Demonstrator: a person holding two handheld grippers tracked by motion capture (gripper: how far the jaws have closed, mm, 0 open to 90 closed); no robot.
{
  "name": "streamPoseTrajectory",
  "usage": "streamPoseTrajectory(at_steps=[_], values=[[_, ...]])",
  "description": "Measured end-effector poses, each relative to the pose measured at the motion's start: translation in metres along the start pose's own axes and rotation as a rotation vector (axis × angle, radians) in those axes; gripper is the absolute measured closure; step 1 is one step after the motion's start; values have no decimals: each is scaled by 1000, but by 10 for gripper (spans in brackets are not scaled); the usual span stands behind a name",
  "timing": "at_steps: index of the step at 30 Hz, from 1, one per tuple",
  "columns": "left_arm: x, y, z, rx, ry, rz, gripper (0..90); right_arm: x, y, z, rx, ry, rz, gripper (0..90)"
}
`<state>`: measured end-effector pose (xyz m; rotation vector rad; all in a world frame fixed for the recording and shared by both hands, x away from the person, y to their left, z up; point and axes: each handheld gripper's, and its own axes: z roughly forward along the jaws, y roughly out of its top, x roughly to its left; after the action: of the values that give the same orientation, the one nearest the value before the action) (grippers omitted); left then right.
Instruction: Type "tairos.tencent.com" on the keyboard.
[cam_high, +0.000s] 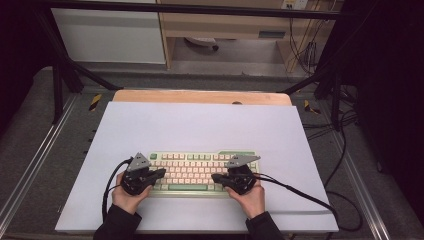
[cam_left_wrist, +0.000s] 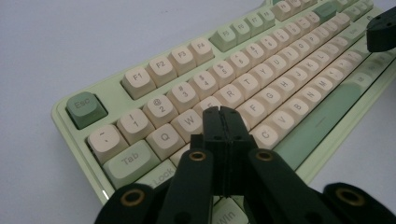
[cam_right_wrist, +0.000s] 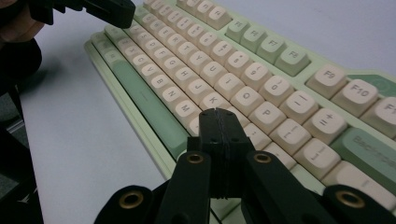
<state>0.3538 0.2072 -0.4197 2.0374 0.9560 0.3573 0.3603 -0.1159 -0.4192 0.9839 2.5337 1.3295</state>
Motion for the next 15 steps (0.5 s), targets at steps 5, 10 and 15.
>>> streamPoseTrajectory(at_steps=[5,10,15], values=[[0,0,-1,-8,0,-4,900,3,-1,11,22,6,-11,900],[0,0,-1,-2,-1,1,900,3,-1,15,28,-1,-13,900],[1,0,-1,-3,-3,0,900,2,-3,17,34,-10,-16,900]])
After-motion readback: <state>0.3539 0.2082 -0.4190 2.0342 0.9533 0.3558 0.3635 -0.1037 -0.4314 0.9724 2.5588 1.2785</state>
